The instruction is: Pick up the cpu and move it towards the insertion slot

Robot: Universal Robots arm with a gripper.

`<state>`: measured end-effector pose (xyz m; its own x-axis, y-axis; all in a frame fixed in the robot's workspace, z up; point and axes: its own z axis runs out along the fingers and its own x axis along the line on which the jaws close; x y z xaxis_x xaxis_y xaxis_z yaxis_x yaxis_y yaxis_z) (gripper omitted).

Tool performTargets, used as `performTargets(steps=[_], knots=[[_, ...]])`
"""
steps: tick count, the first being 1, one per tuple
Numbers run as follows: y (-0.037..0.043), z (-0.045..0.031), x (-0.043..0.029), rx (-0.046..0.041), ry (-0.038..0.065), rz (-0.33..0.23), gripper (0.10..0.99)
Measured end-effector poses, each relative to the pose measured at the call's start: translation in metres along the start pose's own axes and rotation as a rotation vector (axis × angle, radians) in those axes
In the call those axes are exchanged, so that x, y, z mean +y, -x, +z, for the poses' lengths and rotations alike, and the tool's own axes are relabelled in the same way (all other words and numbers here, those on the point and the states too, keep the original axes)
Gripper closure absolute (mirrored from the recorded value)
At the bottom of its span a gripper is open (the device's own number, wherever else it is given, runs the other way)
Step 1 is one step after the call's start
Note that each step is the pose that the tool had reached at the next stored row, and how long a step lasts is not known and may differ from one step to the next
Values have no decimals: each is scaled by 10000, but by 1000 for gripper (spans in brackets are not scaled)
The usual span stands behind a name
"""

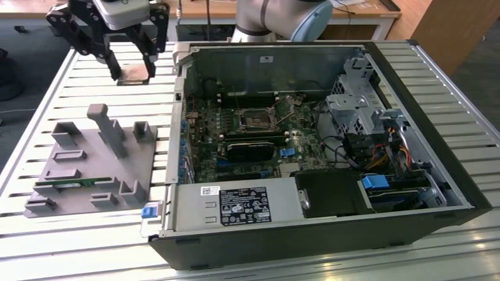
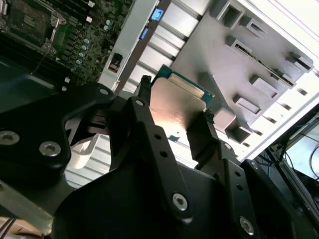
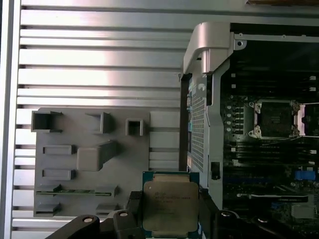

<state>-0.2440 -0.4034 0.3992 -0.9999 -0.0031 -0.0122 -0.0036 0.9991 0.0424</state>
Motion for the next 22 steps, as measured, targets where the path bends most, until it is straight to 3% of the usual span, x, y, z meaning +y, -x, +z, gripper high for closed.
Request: performTargets(steps=[15, 22], knots=[[251, 3, 1, 1, 23, 1, 549], [434, 5, 4, 1, 28, 1, 549]])
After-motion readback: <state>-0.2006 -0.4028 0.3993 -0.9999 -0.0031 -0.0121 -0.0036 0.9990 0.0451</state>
